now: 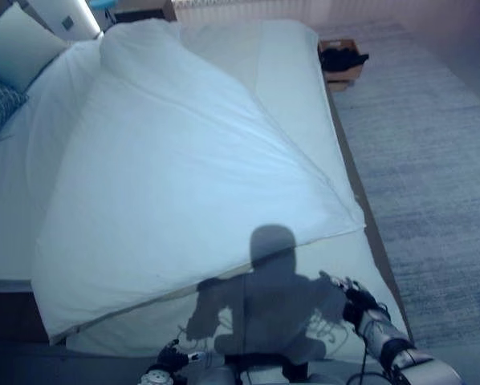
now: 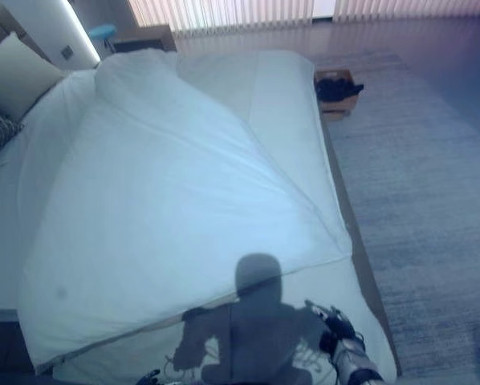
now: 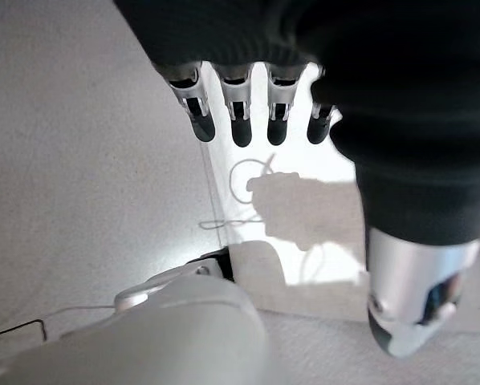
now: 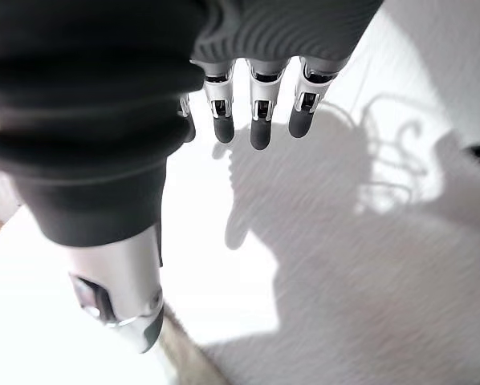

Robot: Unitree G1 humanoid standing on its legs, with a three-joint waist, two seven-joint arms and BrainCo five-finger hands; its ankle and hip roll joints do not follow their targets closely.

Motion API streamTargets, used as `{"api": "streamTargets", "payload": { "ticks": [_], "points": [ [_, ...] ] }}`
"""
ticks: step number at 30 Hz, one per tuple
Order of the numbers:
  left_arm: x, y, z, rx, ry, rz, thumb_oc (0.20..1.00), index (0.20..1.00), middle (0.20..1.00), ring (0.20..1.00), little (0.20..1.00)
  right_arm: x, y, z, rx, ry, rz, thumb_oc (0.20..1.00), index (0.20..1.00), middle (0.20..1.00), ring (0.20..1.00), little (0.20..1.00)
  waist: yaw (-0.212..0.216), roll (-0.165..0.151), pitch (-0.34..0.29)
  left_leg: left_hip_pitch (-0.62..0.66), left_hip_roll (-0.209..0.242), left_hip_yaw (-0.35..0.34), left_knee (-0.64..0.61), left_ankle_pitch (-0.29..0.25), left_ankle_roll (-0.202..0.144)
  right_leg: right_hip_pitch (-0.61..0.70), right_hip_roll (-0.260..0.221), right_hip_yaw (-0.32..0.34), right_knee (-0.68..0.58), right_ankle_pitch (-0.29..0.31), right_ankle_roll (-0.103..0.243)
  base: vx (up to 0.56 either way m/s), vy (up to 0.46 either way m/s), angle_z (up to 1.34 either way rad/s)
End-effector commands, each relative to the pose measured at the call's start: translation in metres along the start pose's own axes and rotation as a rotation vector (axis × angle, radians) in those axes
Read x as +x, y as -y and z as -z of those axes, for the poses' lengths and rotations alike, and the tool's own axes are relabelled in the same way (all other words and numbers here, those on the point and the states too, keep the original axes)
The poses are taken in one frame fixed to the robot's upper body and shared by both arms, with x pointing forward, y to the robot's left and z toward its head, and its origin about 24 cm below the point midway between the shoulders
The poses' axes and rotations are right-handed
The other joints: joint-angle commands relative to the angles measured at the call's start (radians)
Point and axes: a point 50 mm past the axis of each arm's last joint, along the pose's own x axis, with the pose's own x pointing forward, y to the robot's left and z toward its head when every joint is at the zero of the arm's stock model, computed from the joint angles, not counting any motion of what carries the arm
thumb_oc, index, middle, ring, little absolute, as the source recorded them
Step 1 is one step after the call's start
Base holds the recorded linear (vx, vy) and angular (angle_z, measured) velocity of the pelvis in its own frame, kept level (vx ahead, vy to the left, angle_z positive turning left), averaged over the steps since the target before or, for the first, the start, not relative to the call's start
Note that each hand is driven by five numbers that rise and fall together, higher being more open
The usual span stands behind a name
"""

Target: Make the bed

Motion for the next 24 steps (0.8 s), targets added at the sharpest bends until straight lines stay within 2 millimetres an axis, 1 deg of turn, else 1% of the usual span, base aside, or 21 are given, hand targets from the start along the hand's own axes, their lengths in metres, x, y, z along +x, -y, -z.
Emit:
{"api": "streamTargets", "payload": {
  "ticks": [1,4,5,6,8,9,10,11,12,13,16,21,24],
  "points": [
    [0.004,0.006,-0.026,-0.016,0.060,-0.007,1.000,1.000,1.000,1.000,1.000,0.001,-0.032,-0.031,0.125,0.094,-0.039,1.000,1.000,1.000,1.000,1.000,0.026,-0.058,0.054,0.033,-0.048,0.011,-0.021,-0.046,-0.013,-0.058,-0.071,0.000,0.013,0.082,0.060,0.03,0.024,0.21],
    [0.004,0.010,-0.032,-0.032,0.079,-0.003,1.000,1.000,1.000,1.000,1.000,-0.001,-0.050,-0.053,0.255,0.142,-0.060,1.000,1.000,1.000,1.000,1.000,0.035,-0.054,0.080,0.002,-0.049,0.005,-0.021,-0.039,-0.013,-0.085,-0.073,-0.003,0.012,0.086,0.060,0.03,0.009,0.09],
    [0.004,0.010,-0.032,-0.032,0.079,-0.004,1.000,1.000,1.000,1.000,1.000,-0.001,-0.050,-0.053,0.256,0.142,-0.060,1.000,1.000,1.000,1.000,1.000,0.035,-0.054,0.079,0.001,-0.049,0.004,-0.021,-0.038,-0.013,-0.086,-0.073,-0.003,0.012,0.086,0.060,0.00,0.000,0.00],
    [0.004,0.014,-0.036,-0.038,0.090,0.005,1.000,1.000,1.000,1.000,1.000,-0.003,-0.064,-0.070,0.338,0.182,-0.089,1.000,1.000,1.000,1.000,1.000,0.040,-0.051,0.102,-0.023,-0.050,-0.001,-0.020,-0.033,-0.013,-0.105,-0.075,-0.005,0.013,0.090,0.059,0.02,0.001,0.06],
    [0.003,0.016,-0.037,-0.036,0.091,0.008,1.000,1.000,1.000,1.000,1.000,-0.005,-0.071,-0.084,0.370,0.207,-0.098,1.000,1.000,1.000,1.000,1.000,0.045,-0.048,0.116,-0.044,-0.051,-0.007,-0.019,-0.030,-0.014,-0.124,-0.076,-0.008,0.014,0.092,0.059,0.03,0.008,0.10],
    [0.003,0.016,-0.039,-0.039,0.100,0.009,1.000,1.000,1.000,1.000,1.000,-0.006,-0.075,-0.097,0.364,0.239,-0.107,1.000,1.000,1.000,1.000,1.000,0.049,-0.046,0.127,-0.056,-0.050,-0.008,-0.019,-0.026,-0.014,-0.136,-0.077,-0.008,0.013,0.095,0.060,0.02,0.011,0.11],
    [0.003,0.016,-0.039,-0.039,0.101,0.008,1.000,1.000,1.000,1.000,1.000,-0.006,-0.075,-0.097,0.364,0.240,-0.107,1.000,1.000,1.000,1.000,1.000,0.049,-0.046,0.127,-0.057,-0.050,-0.008,-0.019,-0.026,-0.014,-0.137,-0.077,-0.008,0.013,0.095,0.059,0.02,0.003,0.09],
    [0.003,0.018,-0.041,-0.037,0.114,0.012,1.000,1.000,1.000,1.000,1.000,-0.010,-0.081,-0.119,0.349,0.294,-0.117,1.000,1.000,1.000,1.000,1.000,0.056,-0.044,0.141,-0.077,-0.051,-0.011,-0.021,-0.020,-0.014,-0.156,-0.076,-0.006,0.011,0.099,0.059,0.01,-0.004,0.07],
    [0.003,0.018,-0.042,-0.037,0.115,0.012,1.000,1.000,1.000,1.000,1.000,-0.010,-0.081,-0.119,0.349,0.295,-0.117,1.000,1.000,1.000,1.000,1.000,0.056,-0.044,0.140,-0.079,-0.051,-0.011,-0.021,-0.020,-0.014,-0.158,-0.076,-0.006,0.012,0.099,0.059,0.02,-0.007,0.04],
    [0.002,0.020,-0.045,-0.038,0.129,0.019,1.000,1.000,1.000,1.000,1.000,-0.013,-0.083,-0.138,0.356,0.340,-0.118,1.000,1.000,1.000,1.000,1.000,0.062,-0.043,0.152,-0.099,-0.050,-0.018,-0.022,-0.016,-0.015,-0.178,-0.075,-0.004,0.011,0.102,0.060,0.00,0.000,0.00],
    [0.001,0.024,-0.050,-0.045,0.151,0.028,1.000,1.000,1.000,1.000,1.000,-0.020,-0.088,-0.166,0.405,0.406,-0.131,1.000,1.000,1.000,1.000,1.000,0.071,-0.037,0.167,-0.122,-0.052,-0.024,-0.022,-0.012,-0.016,-0.199,-0.077,-0.005,0.013,0.103,0.061,0.02,0.013,0.04],
    [0.000,0.031,-0.060,-0.061,0.188,0.054,1.000,1.000,1.000,1.000,1.000,-0.032,-0.093,-0.202,0.503,0.496,-0.154,1.000,1.000,1.000,1.000,1.000,0.078,-0.031,0.187,-0.148,-0.055,-0.034,-0.022,-0.010,-0.016,-0.222,-0.078,-0.007,0.021,0.100,0.060,0.01,0.005,0.03],
    [-0.001,0.034,-0.065,-0.066,0.205,0.060,1.000,1.000,1.000,1.000,1.000,-0.040,-0.095,-0.219,0.565,0.550,-0.168,1.000,1.000,1.000,1.000,1.000,0.079,-0.027,0.194,-0.157,-0.058,-0.041,-0.022,-0.010,-0.016,-0.230,-0.079,-0.010,0.025,0.098,0.060,0.01,0.002,0.01]
  ]
}}
